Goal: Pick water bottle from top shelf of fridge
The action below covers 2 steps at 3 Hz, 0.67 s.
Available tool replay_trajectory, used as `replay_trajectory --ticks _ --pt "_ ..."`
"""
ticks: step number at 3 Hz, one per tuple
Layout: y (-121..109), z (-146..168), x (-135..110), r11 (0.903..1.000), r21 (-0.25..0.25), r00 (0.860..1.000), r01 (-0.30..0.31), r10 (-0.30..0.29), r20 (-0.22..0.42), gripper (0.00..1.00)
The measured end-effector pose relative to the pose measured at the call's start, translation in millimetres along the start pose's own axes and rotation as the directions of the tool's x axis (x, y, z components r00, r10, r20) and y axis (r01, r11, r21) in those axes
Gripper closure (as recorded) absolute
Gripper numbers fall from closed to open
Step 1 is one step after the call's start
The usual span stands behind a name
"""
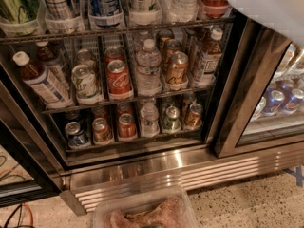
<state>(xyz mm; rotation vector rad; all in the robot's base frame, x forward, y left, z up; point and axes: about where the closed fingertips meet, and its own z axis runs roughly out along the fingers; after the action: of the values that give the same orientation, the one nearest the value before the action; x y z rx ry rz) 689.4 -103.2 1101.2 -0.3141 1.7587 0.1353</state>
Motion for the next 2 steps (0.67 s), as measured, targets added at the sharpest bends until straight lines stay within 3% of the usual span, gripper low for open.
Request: replay_trajectory --ticks 1,2 --pt "0.0 0.0 0.0 1.0 0.0 1.0 0.0 0.0 0.0 1.0" --pt "0.0 0.0 0.0 1.0 0.0 1.0 0.0 0.0 0.0 1.0"
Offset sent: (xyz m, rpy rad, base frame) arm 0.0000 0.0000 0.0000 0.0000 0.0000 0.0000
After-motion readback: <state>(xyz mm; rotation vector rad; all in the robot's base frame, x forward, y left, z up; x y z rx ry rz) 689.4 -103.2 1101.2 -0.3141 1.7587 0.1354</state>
